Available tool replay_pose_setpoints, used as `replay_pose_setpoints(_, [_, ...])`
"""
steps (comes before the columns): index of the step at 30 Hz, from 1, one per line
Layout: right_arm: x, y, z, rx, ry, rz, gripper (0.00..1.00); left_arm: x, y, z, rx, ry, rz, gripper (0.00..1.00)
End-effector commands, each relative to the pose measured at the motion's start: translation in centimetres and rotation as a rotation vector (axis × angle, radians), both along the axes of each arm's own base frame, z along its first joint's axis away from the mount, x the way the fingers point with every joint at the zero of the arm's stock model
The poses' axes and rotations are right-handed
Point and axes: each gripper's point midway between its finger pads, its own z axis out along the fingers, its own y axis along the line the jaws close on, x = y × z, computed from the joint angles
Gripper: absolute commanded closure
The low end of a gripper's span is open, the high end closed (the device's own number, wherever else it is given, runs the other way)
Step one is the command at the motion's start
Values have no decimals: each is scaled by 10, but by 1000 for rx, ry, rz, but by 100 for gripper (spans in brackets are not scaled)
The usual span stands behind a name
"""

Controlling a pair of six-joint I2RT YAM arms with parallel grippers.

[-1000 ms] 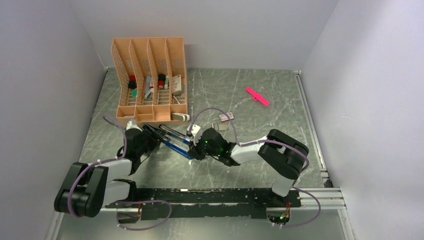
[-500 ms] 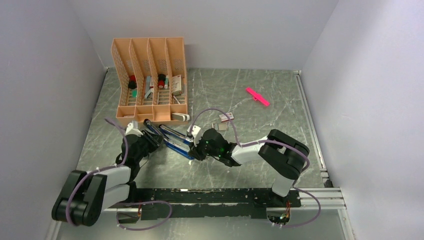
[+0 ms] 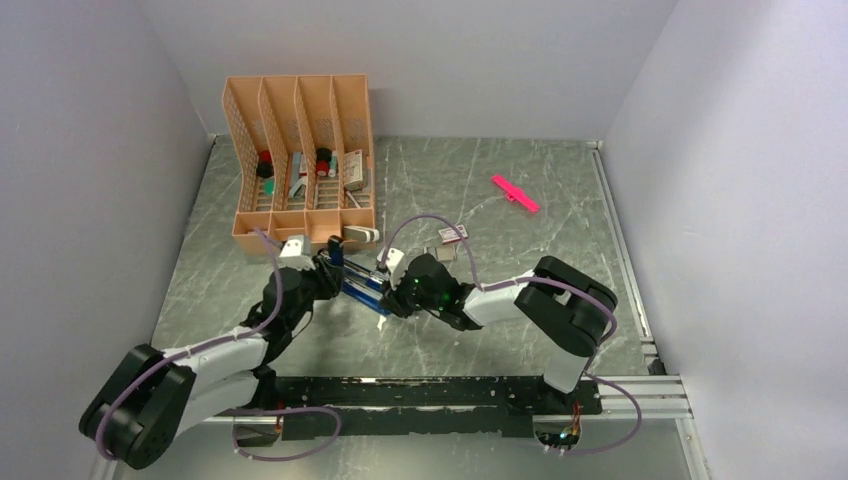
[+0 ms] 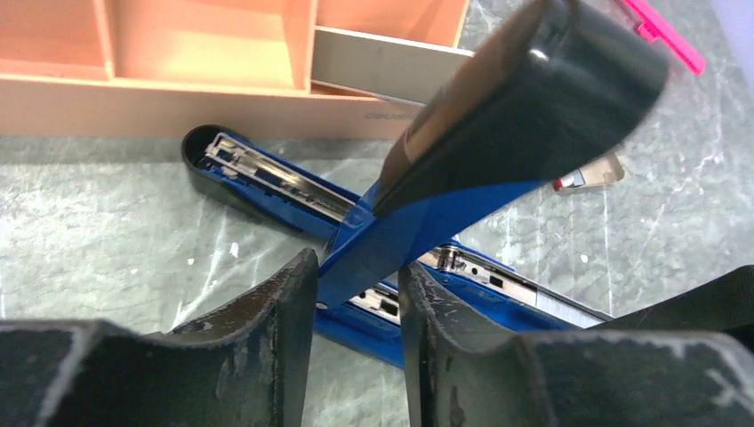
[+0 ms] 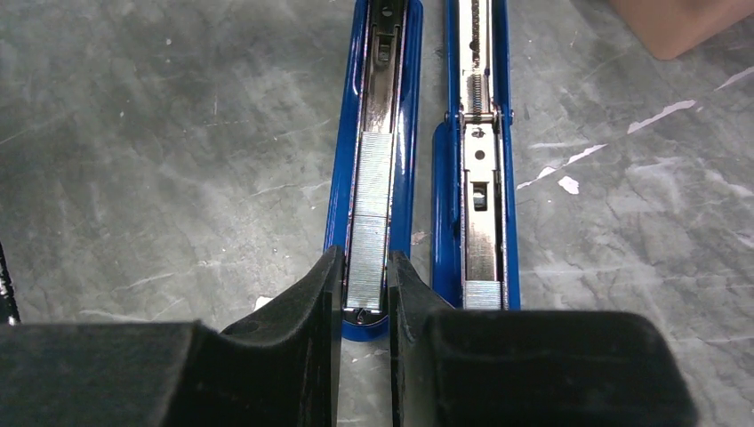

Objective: Load the staples into the stapler
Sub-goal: Close the stapler at the center of the board.

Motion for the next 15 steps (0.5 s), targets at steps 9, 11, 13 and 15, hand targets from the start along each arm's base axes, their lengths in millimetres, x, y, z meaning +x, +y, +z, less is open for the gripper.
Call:
replay_pose_setpoints(9, [-7, -12, -19, 12, -43, 35, 100, -12, -53, -23, 378, 31, -67, 48])
replay_pose_setpoints(11, [-6, -15, -20, 11, -57, 30, 100, -15, -63, -25, 435, 30, -78, 47])
replay_pose_setpoints(13, [-4, -17, -19, 10, -70, 25, 100, -23, -70, -30, 487, 37, -86, 45])
replay_pose_setpoints(15, [-2, -18, -19, 10, -79, 24, 100, -27, -75, -34, 516, 45, -94, 44])
